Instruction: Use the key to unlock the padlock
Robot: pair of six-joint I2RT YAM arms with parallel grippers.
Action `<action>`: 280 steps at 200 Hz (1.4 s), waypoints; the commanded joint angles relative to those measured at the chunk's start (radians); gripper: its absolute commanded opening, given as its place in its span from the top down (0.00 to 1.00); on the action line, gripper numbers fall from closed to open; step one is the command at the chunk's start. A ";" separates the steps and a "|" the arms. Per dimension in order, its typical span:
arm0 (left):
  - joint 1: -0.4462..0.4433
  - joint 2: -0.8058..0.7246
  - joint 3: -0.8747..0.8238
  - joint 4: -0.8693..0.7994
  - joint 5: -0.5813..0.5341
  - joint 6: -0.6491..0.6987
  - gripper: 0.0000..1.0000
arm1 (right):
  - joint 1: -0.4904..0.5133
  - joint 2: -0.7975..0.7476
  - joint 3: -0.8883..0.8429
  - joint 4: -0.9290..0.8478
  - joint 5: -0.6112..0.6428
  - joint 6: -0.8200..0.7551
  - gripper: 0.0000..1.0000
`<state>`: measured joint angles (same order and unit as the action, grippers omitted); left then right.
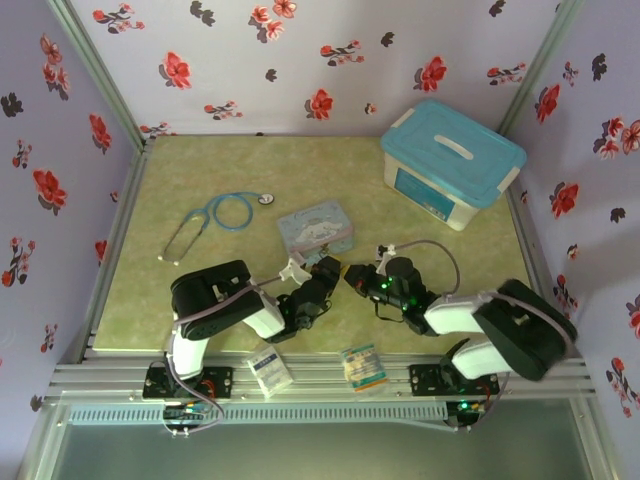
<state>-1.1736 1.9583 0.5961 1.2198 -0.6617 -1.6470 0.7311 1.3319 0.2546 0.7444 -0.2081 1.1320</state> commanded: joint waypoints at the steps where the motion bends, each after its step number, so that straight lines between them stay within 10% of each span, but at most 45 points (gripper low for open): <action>1: -0.050 0.020 0.051 0.044 0.116 -0.002 1.00 | 0.042 -0.115 0.075 -0.169 0.041 -0.165 1.00; 82: -0.058 0.034 0.056 0.092 0.120 -0.013 1.00 | -0.068 0.212 -0.002 0.640 -0.198 0.471 1.00; 138: -0.065 0.042 0.068 0.098 0.120 -0.031 1.00 | -0.071 0.108 -0.003 0.445 -0.147 0.521 1.00; 197: -0.073 0.051 0.091 0.096 0.139 -0.031 1.00 | -0.085 0.245 -0.014 0.640 -0.132 0.523 1.00; 280: -0.071 0.027 0.022 0.092 0.065 0.006 1.00 | -0.090 0.088 -0.022 0.183 -0.090 0.272 0.53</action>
<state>-1.1805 2.0037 0.6292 1.2598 -0.7021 -1.6882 0.6392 1.5078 0.1860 1.0489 -0.3359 1.5326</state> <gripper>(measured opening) 0.157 0.426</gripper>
